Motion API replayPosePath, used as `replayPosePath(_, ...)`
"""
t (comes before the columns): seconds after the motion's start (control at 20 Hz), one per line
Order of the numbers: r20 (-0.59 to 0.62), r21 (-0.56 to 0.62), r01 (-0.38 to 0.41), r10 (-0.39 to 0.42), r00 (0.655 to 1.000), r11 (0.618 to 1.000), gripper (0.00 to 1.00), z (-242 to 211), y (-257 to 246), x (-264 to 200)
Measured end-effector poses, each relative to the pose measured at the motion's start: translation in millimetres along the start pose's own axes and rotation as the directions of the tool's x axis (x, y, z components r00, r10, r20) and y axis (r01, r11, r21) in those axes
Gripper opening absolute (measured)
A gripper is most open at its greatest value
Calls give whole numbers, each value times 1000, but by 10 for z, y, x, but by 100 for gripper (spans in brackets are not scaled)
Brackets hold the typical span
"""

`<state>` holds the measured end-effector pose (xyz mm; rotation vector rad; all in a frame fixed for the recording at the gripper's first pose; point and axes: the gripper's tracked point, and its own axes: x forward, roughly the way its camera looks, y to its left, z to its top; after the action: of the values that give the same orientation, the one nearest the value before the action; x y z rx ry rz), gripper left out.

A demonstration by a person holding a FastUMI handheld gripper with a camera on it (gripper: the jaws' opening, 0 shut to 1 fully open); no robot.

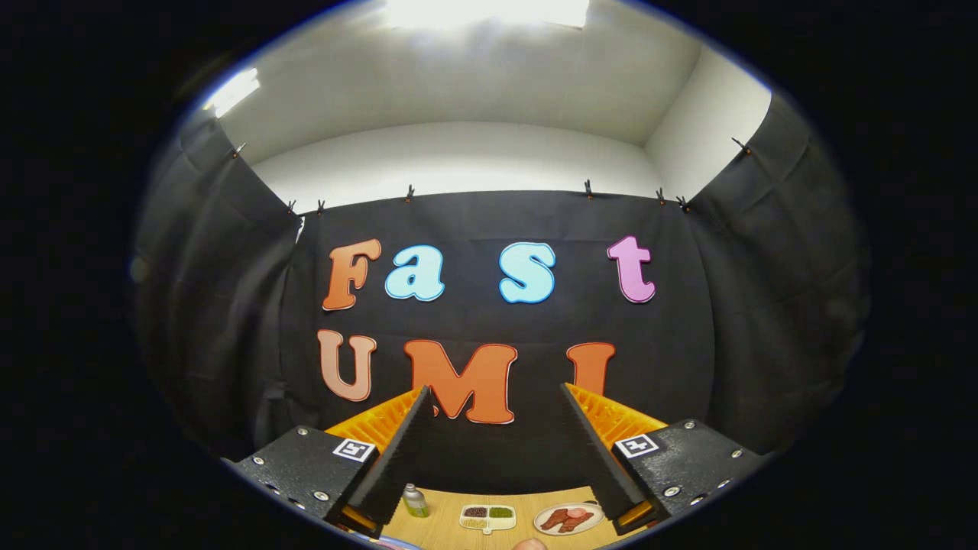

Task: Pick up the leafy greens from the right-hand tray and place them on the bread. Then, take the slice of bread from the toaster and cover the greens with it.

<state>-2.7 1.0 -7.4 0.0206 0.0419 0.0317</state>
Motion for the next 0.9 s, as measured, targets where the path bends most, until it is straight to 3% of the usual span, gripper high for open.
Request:
replayPosePath(0.4, 22, 19, -49, 48, 999, 999, 98, 50, 102, -1)
replayPosePath(0.6, -47, 48, -71, 73, 996, 996, 98, -189, 135, 24)
replayPosePath(0.9, -156, 59, -43, 52, 986, 997, 98, -708, 82, 71)
